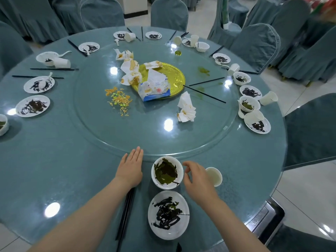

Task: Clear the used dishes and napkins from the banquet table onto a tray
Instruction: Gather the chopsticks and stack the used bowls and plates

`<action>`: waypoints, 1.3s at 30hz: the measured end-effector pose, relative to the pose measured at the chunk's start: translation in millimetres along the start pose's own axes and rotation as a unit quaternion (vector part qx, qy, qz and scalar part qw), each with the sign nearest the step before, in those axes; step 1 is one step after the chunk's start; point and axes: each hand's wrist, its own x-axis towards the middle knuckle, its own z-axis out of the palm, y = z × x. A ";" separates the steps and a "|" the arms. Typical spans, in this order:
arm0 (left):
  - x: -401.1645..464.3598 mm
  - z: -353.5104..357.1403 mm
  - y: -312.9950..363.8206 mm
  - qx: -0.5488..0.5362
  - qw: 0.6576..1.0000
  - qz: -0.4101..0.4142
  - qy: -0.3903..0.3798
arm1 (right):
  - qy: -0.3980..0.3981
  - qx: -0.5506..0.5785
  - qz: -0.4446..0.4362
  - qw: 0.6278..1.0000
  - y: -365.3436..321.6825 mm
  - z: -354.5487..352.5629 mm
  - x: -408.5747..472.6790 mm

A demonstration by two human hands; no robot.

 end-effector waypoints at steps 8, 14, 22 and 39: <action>4.0 -4.8 -40.7 -0.010 0.998 -0.062 -0.006 | -0.006 0.000 0.006 1.000 -2.8 -4.2 2.0; 7.6 -17.1 -71.6 -0.035 0.994 -0.104 -0.016 | 0.004 0.006 0.007 1.000 -1.5 -6.7 5.9; 0.2 -11.6 -33.4 -0.072 0.997 -0.015 0.017 | -0.002 -0.006 0.000 1.000 1.4 -10.8 21.0; 14.0 -20.4 -20.6 -0.071 0.996 0.055 0.017 | -0.005 -0.052 0.020 0.998 11.7 -36.1 78.3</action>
